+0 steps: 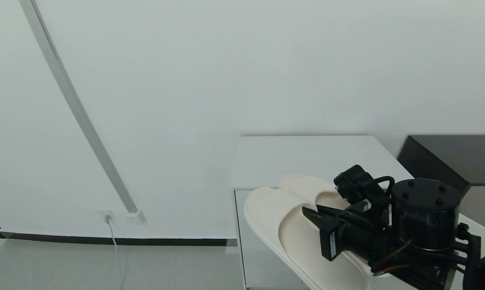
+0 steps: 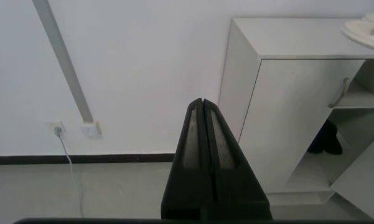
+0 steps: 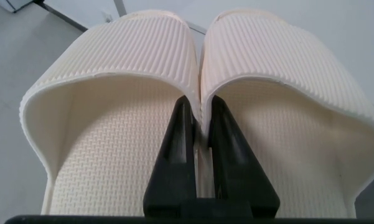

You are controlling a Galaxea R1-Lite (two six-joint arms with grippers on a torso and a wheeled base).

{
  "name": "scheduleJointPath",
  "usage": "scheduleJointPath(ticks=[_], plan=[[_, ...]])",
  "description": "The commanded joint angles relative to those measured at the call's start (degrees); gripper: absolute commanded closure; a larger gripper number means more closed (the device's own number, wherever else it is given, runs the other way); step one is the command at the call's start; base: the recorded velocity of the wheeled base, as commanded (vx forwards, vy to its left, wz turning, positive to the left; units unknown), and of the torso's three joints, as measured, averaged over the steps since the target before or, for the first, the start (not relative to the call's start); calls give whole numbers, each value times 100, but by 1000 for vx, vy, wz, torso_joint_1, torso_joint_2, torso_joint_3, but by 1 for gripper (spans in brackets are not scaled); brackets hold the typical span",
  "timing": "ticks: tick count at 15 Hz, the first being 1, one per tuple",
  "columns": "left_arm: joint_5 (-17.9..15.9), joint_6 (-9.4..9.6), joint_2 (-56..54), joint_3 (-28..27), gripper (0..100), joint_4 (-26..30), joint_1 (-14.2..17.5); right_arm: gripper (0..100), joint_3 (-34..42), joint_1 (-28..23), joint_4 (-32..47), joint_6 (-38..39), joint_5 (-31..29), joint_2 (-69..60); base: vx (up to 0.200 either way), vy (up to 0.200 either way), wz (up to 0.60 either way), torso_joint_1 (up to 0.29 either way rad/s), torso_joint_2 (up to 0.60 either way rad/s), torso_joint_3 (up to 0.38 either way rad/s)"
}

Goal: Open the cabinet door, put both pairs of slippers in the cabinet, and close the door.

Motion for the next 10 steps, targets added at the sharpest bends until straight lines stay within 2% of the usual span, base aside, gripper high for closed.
scheduleJointPath(ticks=[1, 10], plan=[[1, -2, 7, 1, 100, 0, 1, 100, -7, 2, -2, 2, -12, 42, 0, -200, 0, 7, -2, 2], [1, 7, 7, 1, 100, 0, 1, 100, 10, 2, -2, 2, -39, 86, 0, -200, 0, 4, 2, 4]])
